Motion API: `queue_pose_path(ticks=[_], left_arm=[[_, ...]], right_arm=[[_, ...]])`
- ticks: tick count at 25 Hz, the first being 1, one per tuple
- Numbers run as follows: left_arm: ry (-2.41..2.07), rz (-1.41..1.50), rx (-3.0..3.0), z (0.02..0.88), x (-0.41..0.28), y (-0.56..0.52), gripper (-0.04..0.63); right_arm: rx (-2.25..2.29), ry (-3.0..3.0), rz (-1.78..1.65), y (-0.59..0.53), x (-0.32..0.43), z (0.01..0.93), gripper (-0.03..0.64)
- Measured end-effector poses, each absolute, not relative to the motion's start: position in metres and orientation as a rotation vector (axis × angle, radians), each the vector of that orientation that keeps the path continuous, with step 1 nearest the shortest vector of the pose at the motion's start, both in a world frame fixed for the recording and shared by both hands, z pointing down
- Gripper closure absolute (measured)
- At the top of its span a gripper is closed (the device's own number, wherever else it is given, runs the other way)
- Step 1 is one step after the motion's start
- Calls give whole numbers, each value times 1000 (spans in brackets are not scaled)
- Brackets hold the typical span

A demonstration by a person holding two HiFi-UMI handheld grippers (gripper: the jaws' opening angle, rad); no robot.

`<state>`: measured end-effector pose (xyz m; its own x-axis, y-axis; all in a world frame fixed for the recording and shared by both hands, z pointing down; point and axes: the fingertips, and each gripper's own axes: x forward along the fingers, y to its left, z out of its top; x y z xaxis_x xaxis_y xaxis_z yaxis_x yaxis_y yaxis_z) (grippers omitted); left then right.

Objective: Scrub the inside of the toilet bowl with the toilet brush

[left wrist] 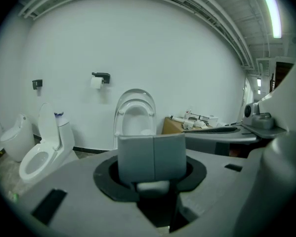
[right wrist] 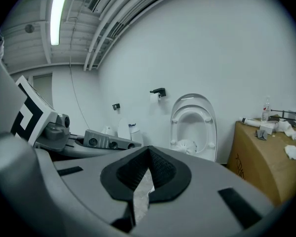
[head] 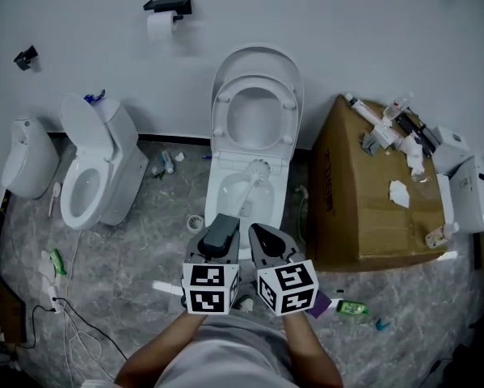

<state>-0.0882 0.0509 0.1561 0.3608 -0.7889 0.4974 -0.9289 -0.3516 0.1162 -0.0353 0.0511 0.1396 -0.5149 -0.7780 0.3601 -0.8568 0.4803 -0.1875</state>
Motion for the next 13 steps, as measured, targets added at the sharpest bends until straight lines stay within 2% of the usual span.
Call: queue_pose_path(ticks=[13], left_arm=[[-1514,497,2214,159,-95,57,443]], right_arm=[[1386,-2505,510,58,-42,141,618]])
